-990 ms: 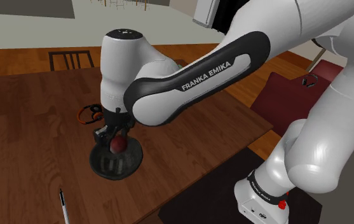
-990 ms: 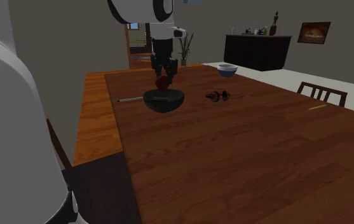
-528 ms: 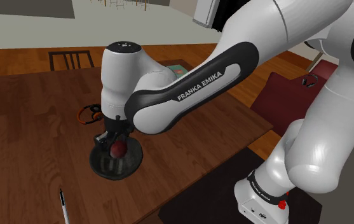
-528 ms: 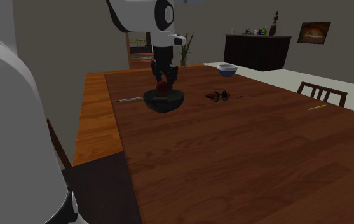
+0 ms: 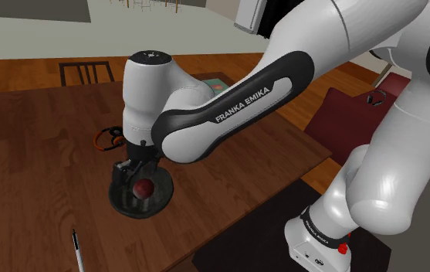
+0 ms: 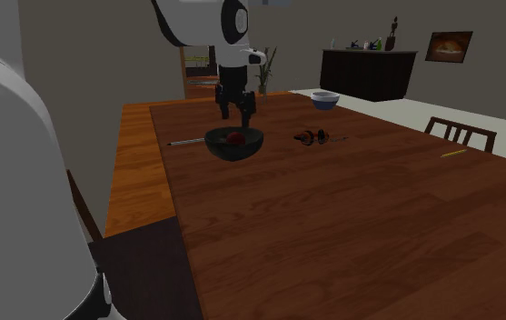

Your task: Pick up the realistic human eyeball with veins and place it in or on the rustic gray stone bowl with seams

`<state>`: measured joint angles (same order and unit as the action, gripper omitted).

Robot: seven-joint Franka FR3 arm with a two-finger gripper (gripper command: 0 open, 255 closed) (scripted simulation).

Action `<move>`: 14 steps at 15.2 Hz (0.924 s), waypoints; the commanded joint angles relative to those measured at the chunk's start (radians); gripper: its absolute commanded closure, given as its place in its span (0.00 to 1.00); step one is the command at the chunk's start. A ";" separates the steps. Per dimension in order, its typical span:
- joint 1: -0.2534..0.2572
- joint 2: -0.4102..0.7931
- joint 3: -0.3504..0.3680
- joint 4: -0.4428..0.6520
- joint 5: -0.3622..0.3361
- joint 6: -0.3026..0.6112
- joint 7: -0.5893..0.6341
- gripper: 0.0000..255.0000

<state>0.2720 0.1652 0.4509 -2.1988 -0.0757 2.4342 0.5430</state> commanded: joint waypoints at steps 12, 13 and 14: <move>-0.014 -0.096 0.011 0.029 0.064 -0.114 -0.045 0.00; -0.014 -0.096 0.011 0.029 0.064 -0.114 -0.045 0.00; -0.014 -0.096 0.011 0.029 0.064 -0.114 -0.045 0.00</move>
